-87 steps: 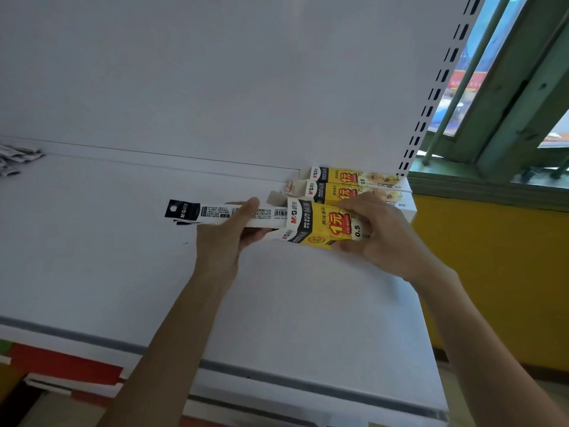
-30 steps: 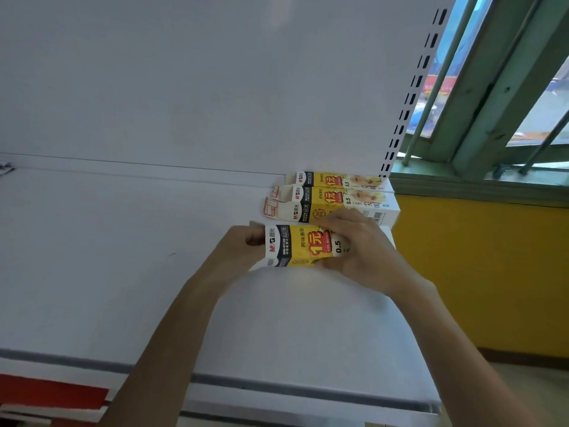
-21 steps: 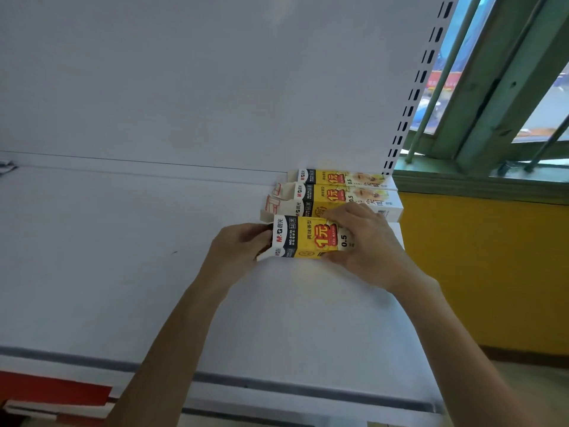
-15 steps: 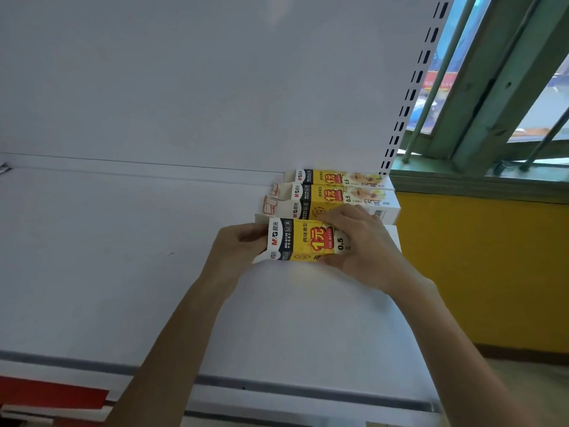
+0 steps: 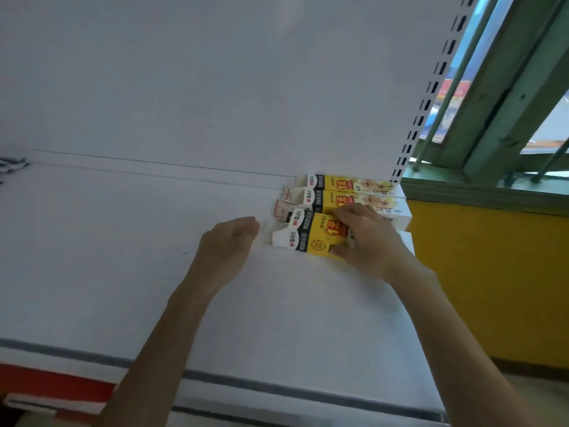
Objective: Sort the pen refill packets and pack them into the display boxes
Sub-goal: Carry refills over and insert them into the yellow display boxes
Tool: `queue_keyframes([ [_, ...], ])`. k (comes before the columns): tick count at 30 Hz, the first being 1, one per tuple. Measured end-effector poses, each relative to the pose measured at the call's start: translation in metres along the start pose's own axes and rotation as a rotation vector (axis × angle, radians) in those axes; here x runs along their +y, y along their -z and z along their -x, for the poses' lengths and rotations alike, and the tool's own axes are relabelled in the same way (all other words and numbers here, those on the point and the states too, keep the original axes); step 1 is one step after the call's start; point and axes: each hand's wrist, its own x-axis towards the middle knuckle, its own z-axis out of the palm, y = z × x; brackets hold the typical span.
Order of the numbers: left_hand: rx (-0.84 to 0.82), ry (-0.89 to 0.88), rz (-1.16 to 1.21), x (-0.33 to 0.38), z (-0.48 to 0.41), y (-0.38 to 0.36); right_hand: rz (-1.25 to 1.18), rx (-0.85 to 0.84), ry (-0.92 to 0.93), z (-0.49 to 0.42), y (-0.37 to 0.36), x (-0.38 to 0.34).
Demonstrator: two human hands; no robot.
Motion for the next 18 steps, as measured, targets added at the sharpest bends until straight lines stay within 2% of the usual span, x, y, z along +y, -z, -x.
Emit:
queue_keyframes([
  [3, 0.209, -0.082, -0.278, -0.010, 0.024, 0.036, -0.213, 0.101, 0.196, -0.014, 0.002, -0.044],
  [5, 0.311, -0.059, -0.422, -0.027, 0.044, 0.068, -0.297, 0.079, 0.379, -0.031, -0.003, -0.095],
  [11, 0.606, 0.233, -0.773, -0.078, 0.143, 0.181, -0.464, -0.095, 0.800, -0.044, -0.046, -0.279],
  [14, 0.672, 0.322, -0.839, -0.096, 0.187, 0.227, -0.493, -0.143, 0.925, -0.027, -0.071, -0.356],
  [18, 0.730, 0.368, -0.825, -0.132, 0.222, 0.277, -0.523, -0.153, 1.000, -0.015, -0.106, -0.432],
])
